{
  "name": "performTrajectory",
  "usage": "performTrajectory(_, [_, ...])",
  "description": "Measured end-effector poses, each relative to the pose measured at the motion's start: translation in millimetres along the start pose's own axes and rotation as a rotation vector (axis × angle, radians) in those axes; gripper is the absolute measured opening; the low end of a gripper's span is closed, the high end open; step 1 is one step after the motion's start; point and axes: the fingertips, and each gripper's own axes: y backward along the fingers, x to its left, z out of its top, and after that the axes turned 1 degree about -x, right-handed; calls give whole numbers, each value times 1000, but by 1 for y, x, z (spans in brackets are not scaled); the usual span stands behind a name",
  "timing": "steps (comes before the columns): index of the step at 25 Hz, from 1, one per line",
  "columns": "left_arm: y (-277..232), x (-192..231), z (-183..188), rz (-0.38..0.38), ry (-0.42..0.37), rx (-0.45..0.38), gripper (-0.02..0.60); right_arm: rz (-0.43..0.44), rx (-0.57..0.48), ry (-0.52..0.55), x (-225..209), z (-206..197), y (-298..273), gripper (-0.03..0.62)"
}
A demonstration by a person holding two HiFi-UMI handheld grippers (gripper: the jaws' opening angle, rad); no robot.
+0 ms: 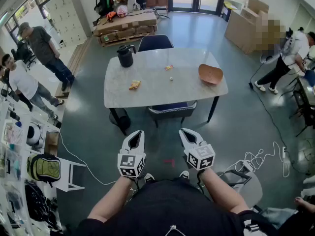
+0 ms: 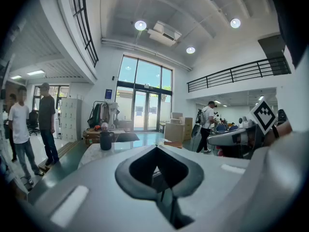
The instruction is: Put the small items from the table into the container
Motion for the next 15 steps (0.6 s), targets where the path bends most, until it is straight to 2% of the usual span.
performTrajectory(15, [7, 8, -13, 12, 0, 16, 3, -22, 24, -46, 0, -17, -4, 28])
